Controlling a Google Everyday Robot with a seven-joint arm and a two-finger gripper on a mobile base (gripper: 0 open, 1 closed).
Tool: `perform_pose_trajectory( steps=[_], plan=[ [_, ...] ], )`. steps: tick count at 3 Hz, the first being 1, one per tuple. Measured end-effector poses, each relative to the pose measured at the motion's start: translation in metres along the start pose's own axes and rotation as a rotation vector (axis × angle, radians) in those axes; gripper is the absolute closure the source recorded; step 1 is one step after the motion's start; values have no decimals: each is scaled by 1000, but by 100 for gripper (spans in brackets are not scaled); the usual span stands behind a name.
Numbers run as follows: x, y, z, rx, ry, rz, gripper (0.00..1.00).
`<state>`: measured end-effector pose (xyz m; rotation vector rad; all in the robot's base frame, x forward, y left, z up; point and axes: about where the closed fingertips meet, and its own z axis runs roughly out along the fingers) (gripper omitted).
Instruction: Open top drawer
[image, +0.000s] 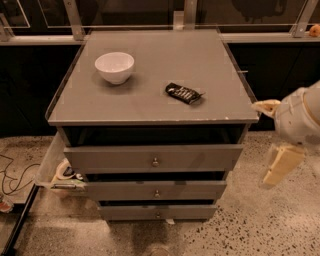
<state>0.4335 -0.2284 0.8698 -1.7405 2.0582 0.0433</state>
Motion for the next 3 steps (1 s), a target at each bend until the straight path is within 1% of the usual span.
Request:
perform_pose_trajectory(
  steps=[1,2,3],
  plan=[
    [21,7,45,-10,-105,-32,0],
    [33,13,80,-40,-167,-31,0],
    [34,13,83,-44,-170,-33,0]
  ],
)
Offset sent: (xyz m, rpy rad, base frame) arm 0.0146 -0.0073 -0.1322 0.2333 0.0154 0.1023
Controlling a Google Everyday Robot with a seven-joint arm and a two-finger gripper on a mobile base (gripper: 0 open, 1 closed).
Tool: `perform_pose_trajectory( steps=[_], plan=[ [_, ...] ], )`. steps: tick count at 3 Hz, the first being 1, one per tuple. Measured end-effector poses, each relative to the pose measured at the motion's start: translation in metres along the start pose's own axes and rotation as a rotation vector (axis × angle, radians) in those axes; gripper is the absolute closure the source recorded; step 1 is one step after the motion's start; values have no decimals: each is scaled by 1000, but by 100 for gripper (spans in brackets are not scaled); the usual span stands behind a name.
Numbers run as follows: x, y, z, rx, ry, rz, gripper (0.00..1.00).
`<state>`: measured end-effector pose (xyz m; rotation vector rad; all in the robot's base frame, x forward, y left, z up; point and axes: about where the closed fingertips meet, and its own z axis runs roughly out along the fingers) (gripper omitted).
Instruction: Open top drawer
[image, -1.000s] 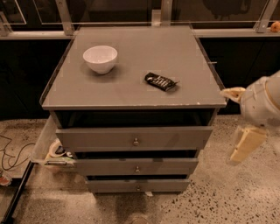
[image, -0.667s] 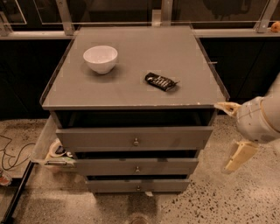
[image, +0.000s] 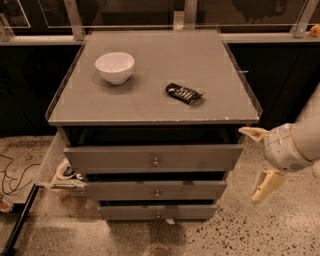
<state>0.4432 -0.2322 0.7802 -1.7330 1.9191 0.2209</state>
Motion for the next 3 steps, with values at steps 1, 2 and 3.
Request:
perform_pose_trajectory(
  steps=[1,2,3],
  plan=[
    [-6,3,4,-3,-5,-17,0],
    [-12,4,36,-20,-22,-41,0],
    [-14,-3,81,-9,-33,-59,0]
  ],
)
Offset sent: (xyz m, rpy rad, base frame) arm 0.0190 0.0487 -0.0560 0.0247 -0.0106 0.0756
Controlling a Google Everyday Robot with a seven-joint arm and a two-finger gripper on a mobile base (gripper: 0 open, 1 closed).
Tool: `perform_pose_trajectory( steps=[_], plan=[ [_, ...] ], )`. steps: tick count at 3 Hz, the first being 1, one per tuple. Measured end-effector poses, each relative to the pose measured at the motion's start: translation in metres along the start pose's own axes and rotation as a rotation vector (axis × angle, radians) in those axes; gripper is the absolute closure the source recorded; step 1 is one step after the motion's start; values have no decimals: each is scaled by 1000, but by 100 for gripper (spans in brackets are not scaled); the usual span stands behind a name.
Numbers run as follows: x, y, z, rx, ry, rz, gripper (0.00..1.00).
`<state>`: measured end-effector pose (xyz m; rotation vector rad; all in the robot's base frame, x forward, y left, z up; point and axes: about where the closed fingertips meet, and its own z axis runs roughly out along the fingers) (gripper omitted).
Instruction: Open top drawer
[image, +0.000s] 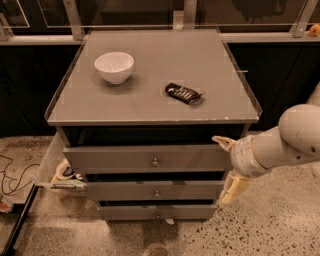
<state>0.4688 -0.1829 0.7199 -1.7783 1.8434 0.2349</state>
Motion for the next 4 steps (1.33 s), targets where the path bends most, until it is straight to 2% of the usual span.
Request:
perform_pose_trajectory(
  steps=[2,3,4],
  plan=[
    [-4,-25,55,70,-36,-54,0],
    [-1,-49,70,118,-39,-77,0],
    [7,-68,86,140,-42,-78,0]
  ],
)
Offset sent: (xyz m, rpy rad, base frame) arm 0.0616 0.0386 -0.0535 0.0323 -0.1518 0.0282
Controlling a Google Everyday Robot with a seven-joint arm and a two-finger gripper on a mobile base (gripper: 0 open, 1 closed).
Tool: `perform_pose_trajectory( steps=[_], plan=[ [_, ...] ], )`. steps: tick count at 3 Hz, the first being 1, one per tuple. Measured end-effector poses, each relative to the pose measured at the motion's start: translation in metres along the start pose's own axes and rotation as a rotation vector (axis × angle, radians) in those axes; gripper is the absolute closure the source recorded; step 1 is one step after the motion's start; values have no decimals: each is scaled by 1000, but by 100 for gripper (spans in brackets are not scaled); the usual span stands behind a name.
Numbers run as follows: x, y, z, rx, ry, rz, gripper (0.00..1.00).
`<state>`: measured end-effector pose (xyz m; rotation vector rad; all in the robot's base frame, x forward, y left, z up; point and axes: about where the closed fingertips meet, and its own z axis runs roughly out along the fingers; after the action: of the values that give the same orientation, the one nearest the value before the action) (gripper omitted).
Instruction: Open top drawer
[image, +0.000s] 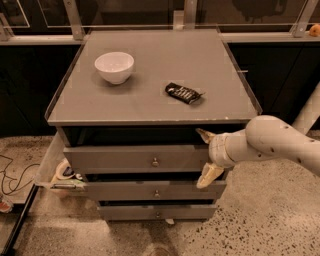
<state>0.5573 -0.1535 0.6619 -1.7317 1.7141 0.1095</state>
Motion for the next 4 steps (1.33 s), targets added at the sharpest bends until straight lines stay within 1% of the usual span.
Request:
perform_pose_trajectory(
  steps=[1,2,3,4],
  plan=[
    [15,-10,18,-3,1,11,0],
    [29,-14,32,-16,0,30,0],
    [40,-12,37,-27,2,48,0],
    [39,-13,35,-28,2,48,14]
  ],
)
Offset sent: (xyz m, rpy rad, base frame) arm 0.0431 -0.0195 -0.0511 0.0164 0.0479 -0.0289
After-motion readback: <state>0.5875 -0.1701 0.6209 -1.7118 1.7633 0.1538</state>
